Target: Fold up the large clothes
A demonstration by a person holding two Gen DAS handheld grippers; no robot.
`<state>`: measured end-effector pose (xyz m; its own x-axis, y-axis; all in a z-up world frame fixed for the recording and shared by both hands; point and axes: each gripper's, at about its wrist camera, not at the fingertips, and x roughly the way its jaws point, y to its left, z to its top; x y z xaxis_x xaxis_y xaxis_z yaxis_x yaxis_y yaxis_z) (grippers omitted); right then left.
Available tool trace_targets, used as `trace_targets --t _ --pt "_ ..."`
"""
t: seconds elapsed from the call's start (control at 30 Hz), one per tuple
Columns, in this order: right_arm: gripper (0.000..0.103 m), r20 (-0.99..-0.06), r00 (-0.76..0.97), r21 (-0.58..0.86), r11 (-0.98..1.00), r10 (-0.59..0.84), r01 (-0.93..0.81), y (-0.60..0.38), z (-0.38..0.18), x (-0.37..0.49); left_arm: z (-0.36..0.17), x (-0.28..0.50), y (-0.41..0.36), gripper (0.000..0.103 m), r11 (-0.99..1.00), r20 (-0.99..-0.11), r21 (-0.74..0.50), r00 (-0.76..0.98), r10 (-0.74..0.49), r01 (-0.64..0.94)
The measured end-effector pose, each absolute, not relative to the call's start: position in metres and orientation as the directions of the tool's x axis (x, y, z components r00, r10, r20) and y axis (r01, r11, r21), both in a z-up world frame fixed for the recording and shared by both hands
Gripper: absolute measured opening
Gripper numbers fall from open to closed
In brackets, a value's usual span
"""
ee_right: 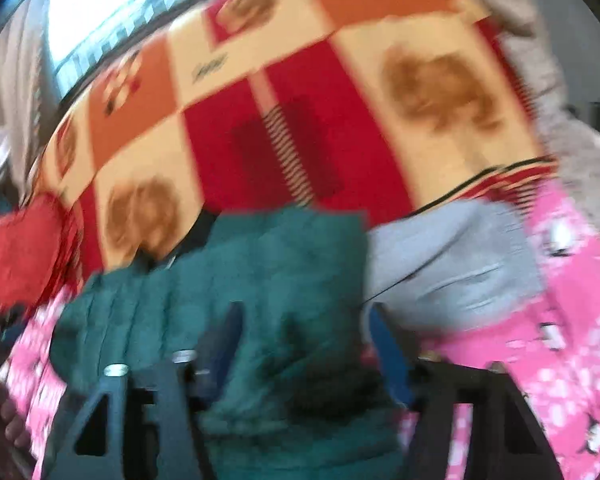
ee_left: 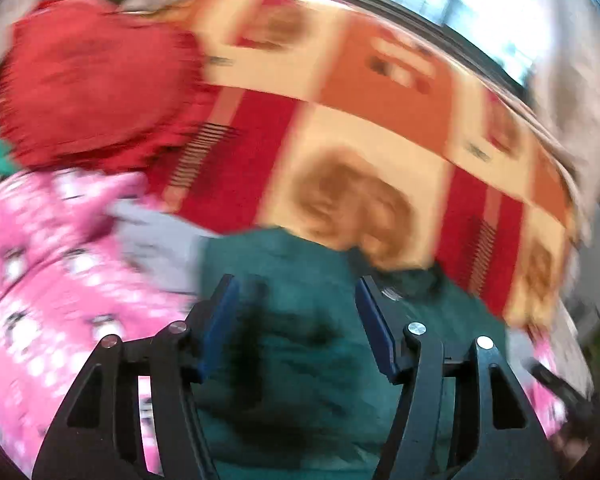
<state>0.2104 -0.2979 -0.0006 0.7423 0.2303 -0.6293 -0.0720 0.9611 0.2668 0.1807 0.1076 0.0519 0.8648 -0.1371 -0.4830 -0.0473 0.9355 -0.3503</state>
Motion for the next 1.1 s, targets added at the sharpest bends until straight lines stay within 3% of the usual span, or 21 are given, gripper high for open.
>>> trace_targets --t 0.07,0.17,0.23,0.37,0.53,0.63,0.77,0.93,1.1 --pt "0.053 -0.656 0.687 0.272 0.947 0.313 -0.172 -0.28 -0.012 0.221 0.034 0.197 0.088 0.06 0.964 -0.584 -0.26 0.803 -0.118 -0.048" --pt "0.054 -0.749 0.586 0.2 0.948 0.31 -0.246 -0.253 -0.043 0.238 -0.004 0.222 0.086 0.06 0.974 -0.737 -0.143 0.675 0.015 -0.178" --pt "0.054 -0.795 0.535 0.185 0.954 0.286 -0.235 -0.25 -0.062 0.247 -0.033 0.234 0.096 0.064 0.957 -0.806 -0.207 0.59 -0.048 -0.205" --pt "0.054 -0.783 0.558 0.187 0.959 0.275 -0.211 -0.252 -0.043 0.254 -0.021 0.231 0.099 0.063 0.949 -0.794 -0.213 0.608 -0.03 -0.232" --pt "0.054 -0.612 0.757 0.212 0.97 0.229 -0.122 -0.263 -0.003 0.269 0.011 0.214 0.101 0.063 0.947 -0.691 -0.19 0.721 0.057 -0.257" --pt "0.055 -0.662 0.712 0.224 0.968 0.234 -0.11 -0.258 -0.026 0.291 0.02 0.216 0.1 0.063 0.947 -0.634 -0.198 0.77 0.073 -0.253" --pt "0.065 -0.694 0.688 0.209 0.973 0.215 -0.093 -0.257 -0.053 0.298 -0.019 0.253 0.091 0.064 0.959 -0.744 -0.198 0.668 -0.011 -0.205" --pt "0.093 -0.704 0.672 0.192 0.973 0.228 -0.129 -0.253 -0.056 0.296 -0.029 0.26 0.089 0.076 0.954 -0.771 -0.205 0.636 -0.021 -0.217" --pt "0.094 -0.708 0.685 0.141 0.985 0.172 -0.101 -0.248 -0.049 0.293 -0.035 0.26 0.094 0.086 0.937 -0.774 -0.281 0.627 -0.092 -0.209"
